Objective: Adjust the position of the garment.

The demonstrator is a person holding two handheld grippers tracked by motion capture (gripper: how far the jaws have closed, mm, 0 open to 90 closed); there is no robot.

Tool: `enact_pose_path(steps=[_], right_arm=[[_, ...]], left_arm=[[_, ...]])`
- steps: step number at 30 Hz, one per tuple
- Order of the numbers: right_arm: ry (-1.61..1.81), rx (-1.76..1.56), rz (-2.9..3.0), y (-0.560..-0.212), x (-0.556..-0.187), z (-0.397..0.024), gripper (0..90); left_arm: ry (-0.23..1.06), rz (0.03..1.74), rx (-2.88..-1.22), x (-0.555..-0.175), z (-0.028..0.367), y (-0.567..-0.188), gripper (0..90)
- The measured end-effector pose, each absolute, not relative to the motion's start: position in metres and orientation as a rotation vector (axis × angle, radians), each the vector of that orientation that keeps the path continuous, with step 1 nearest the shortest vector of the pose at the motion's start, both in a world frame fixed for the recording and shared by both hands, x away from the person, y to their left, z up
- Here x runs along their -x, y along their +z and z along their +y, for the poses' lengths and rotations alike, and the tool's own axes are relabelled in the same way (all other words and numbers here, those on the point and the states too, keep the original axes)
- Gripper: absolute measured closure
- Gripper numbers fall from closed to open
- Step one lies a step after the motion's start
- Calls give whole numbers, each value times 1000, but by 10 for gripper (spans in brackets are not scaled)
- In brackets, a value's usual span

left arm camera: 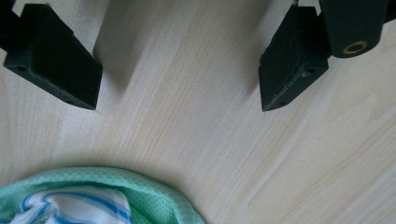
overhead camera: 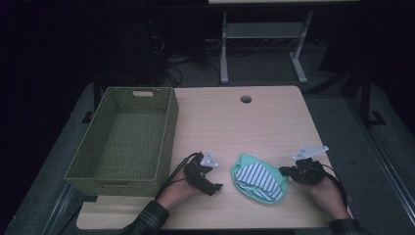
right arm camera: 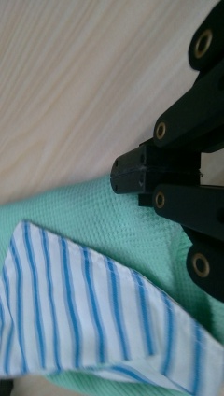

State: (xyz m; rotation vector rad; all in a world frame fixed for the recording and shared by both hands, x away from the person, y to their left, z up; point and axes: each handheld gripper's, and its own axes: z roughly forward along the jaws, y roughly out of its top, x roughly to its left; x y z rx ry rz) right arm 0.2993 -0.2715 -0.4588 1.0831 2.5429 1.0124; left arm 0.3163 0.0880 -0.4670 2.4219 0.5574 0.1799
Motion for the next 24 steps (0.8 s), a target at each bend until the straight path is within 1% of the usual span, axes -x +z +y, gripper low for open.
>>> enact_pose_path(steps=[15,19,24], right_arm=[[1071,-989,2635,-462,-269,-249,900],[1088,-983,2623,-460,-270,-249,900],[1096,-1030,2527,-456,-279,-261,889]], left_arm=[[179,556,-2424,-316,88,-467,126],[180,556,-2425,-316,88,-467,126],[176,558,-2428,-317,88,-466,127]])
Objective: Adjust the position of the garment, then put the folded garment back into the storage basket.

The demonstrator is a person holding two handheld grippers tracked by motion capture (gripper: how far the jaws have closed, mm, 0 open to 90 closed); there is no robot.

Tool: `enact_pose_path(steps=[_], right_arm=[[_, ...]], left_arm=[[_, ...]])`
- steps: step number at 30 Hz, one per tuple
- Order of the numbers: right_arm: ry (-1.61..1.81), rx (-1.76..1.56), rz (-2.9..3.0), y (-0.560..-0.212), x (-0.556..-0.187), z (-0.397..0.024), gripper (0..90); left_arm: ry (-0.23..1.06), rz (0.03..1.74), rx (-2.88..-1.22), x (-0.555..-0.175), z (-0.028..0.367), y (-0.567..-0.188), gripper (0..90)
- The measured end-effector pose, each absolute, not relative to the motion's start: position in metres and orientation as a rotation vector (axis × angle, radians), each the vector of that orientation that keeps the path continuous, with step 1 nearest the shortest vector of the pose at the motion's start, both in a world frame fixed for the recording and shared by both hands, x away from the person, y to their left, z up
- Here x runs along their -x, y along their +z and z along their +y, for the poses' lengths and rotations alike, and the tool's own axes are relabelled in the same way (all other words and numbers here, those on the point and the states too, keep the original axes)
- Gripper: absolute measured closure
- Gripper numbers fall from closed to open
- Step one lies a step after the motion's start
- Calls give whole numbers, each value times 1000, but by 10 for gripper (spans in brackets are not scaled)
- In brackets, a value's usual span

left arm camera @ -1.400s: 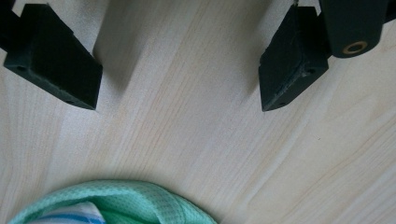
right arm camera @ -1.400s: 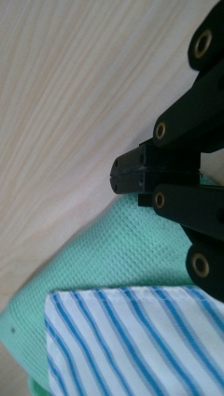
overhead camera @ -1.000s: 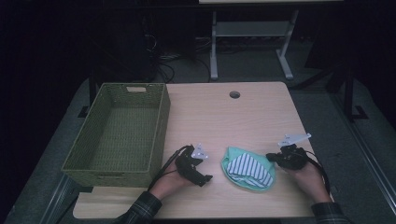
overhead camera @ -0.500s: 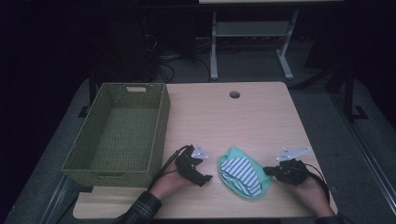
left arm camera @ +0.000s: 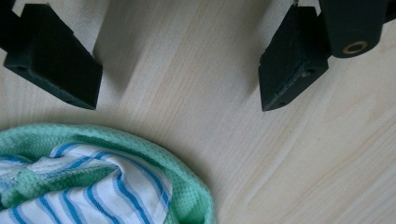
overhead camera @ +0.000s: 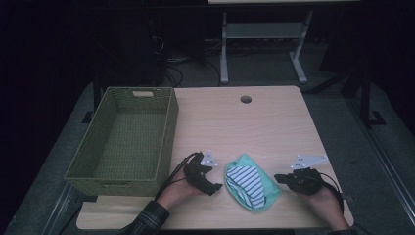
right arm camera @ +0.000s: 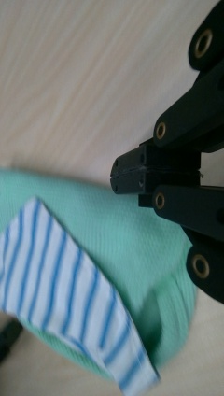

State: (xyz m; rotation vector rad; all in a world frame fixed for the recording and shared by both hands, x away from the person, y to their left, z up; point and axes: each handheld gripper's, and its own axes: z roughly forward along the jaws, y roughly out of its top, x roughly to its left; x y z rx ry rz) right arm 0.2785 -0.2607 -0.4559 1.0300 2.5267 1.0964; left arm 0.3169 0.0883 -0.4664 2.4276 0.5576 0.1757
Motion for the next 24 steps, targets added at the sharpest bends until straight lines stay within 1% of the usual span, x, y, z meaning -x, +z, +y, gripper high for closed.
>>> enact_pose_path(steps=[3,4,8,12,16,18,22,24], right_arm=[[1062,-1078,2470,-458,-285,-267,827],[1058,-1105,2453,-459,-288,-270,794],[1021,-1188,2375,-464,-297,-280,585],[963,-1234,2329,-472,-302,-285,427],[950,-1253,2284,-475,-304,-289,354],[963,-1259,2278,-476,-305,-291,333],[1001,-1269,2256,-480,-306,-293,264],[1011,-1268,2246,-482,-305,-293,249]], left_arm=[[175,564,-2427,-317,89,-466,128],[172,566,-2425,-318,89,-466,129],[165,581,-2424,-319,91,-464,133],[160,589,-2409,-317,91,-457,135],[145,586,-2383,-313,87,-448,135],[132,580,-2364,-310,84,-444,135],[110,564,-2364,-306,77,-438,135],[109,563,-2362,-303,73,-435,135]])
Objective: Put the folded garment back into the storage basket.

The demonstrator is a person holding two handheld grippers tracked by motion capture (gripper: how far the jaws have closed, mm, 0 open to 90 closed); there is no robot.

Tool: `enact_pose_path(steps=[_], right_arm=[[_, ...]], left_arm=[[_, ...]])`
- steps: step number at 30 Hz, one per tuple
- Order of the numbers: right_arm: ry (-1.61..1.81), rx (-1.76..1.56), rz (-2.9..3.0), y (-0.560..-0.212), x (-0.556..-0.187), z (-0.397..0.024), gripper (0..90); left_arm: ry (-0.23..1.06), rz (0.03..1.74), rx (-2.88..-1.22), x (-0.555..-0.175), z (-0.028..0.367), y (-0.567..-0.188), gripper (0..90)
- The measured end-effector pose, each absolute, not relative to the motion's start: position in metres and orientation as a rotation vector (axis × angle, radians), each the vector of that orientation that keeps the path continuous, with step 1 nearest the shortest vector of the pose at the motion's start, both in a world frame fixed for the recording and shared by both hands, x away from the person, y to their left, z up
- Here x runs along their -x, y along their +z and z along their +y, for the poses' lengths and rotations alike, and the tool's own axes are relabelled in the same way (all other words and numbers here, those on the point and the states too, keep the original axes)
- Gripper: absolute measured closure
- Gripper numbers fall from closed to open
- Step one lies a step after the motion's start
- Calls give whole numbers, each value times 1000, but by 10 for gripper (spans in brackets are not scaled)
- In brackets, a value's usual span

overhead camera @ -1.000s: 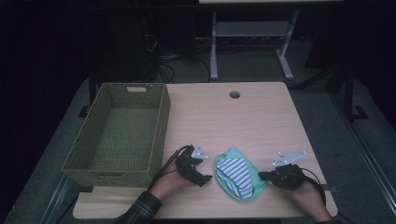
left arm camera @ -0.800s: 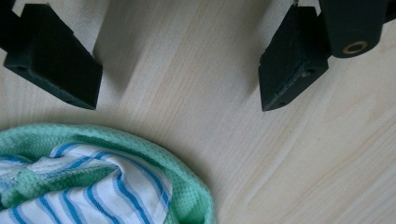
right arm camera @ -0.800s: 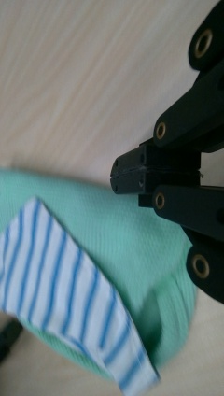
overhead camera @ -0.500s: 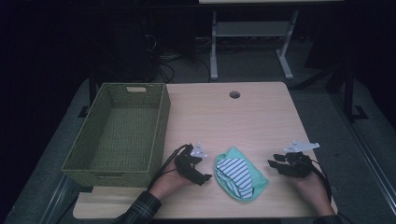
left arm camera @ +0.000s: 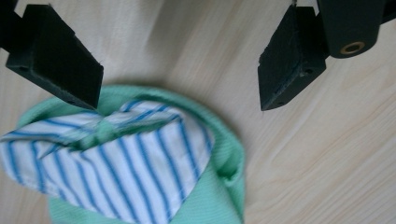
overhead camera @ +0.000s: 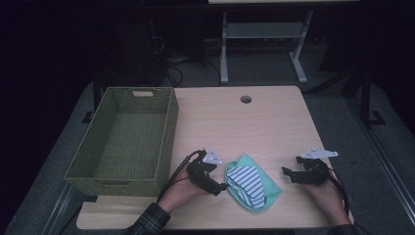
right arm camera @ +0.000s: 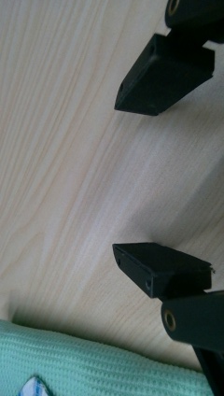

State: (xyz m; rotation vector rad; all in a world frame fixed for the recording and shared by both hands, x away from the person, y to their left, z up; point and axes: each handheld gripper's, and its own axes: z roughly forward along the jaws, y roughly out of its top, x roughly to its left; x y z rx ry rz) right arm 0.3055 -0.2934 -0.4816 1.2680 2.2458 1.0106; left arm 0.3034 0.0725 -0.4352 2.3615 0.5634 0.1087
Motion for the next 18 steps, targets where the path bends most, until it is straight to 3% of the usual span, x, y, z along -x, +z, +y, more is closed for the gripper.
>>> enact_pose_path(steps=[6,18], right_arm=[[994,-1291,2239,-482,-306,-293,197],[992,-1294,2237,-482,-307,-293,191]], left_arm=[[109,538,-2360,-298,59,-429,135],[69,442,-2394,-286,25,-431,135]])
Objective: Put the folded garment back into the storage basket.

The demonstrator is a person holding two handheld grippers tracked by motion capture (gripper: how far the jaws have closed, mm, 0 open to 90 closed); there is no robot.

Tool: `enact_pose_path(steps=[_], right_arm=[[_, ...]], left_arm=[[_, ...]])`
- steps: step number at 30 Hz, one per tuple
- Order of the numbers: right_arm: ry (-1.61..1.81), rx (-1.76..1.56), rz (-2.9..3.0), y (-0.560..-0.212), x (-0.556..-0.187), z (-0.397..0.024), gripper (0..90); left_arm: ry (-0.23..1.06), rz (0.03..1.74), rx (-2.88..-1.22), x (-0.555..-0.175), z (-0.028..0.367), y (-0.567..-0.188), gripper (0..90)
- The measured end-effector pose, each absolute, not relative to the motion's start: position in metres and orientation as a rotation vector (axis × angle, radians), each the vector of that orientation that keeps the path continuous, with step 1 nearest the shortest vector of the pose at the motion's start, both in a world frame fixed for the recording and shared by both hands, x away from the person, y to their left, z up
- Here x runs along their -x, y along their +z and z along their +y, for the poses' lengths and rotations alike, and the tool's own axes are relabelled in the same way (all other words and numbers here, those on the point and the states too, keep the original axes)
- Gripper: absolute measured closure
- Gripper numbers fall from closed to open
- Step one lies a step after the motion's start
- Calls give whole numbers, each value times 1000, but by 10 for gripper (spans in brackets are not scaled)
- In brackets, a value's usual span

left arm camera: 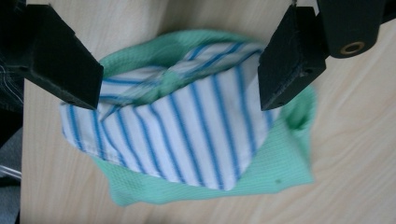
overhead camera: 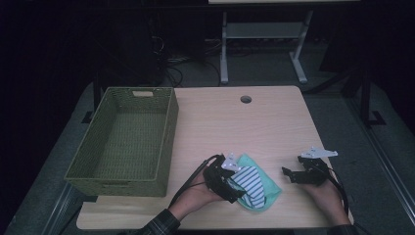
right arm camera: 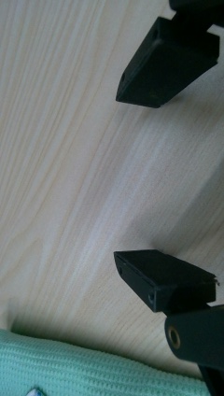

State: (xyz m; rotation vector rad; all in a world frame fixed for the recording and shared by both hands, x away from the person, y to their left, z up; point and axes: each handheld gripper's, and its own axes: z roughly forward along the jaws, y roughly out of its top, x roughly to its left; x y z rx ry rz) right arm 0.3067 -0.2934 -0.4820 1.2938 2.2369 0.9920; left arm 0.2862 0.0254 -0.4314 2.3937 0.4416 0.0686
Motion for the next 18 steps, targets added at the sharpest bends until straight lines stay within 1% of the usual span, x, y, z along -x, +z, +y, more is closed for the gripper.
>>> enact_pose_path(steps=[18], right_arm=[[991,-1294,2237,-482,-307,-293,191]], left_arm=[[59,411,-2511,-298,9,-458,134]])
